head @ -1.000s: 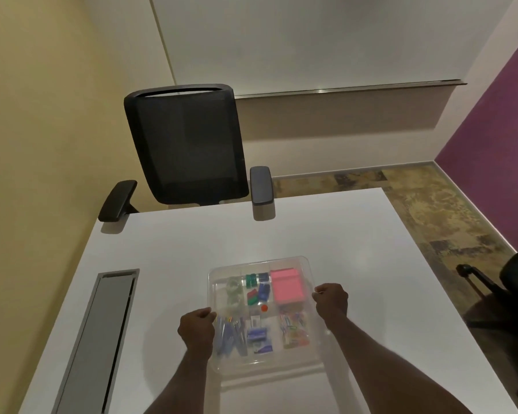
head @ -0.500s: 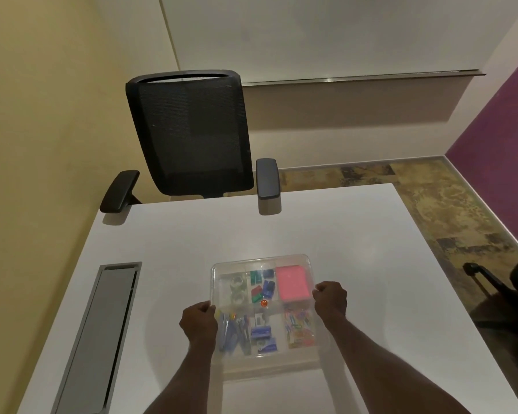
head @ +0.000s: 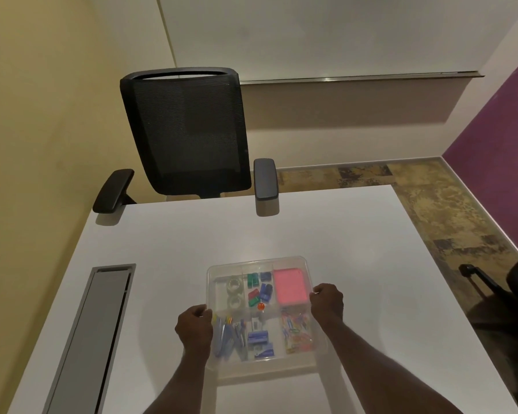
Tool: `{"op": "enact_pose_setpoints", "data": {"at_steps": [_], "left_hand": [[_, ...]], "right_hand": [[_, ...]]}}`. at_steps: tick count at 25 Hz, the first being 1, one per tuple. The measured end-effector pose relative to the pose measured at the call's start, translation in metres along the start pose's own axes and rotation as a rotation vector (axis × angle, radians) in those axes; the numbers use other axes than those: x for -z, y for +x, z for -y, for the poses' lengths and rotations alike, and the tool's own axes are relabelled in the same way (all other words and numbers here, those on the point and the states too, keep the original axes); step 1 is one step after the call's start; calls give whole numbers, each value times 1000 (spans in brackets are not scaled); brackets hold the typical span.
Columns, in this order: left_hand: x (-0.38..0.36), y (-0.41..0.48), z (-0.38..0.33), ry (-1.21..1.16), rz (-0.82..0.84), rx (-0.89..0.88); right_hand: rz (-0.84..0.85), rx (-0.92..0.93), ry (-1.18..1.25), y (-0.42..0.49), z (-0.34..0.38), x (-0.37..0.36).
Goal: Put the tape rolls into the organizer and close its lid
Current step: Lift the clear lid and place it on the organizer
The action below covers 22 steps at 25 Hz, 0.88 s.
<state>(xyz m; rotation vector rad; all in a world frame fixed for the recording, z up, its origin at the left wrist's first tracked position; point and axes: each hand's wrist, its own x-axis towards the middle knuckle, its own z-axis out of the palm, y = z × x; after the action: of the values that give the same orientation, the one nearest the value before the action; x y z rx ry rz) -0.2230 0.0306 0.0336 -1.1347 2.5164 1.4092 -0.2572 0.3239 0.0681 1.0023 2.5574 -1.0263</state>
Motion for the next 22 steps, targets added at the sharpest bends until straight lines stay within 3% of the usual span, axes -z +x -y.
{"op": "enact_pose_setpoints", "data": {"at_steps": [4,9,13,22], "left_hand": [[-7,7,-16,162,39,-255],[-21,31,-60,450,283,-392],[-28,43,-64,569,414,-343],[-30,42,-54,724,407,-436]], "right_hand": [[-13,267,-221,-4,29,-3],[170,544,-485,14,58,-21],[169,537,-721,23,55,-27],[143,546,-717,26,37,-35]]}}
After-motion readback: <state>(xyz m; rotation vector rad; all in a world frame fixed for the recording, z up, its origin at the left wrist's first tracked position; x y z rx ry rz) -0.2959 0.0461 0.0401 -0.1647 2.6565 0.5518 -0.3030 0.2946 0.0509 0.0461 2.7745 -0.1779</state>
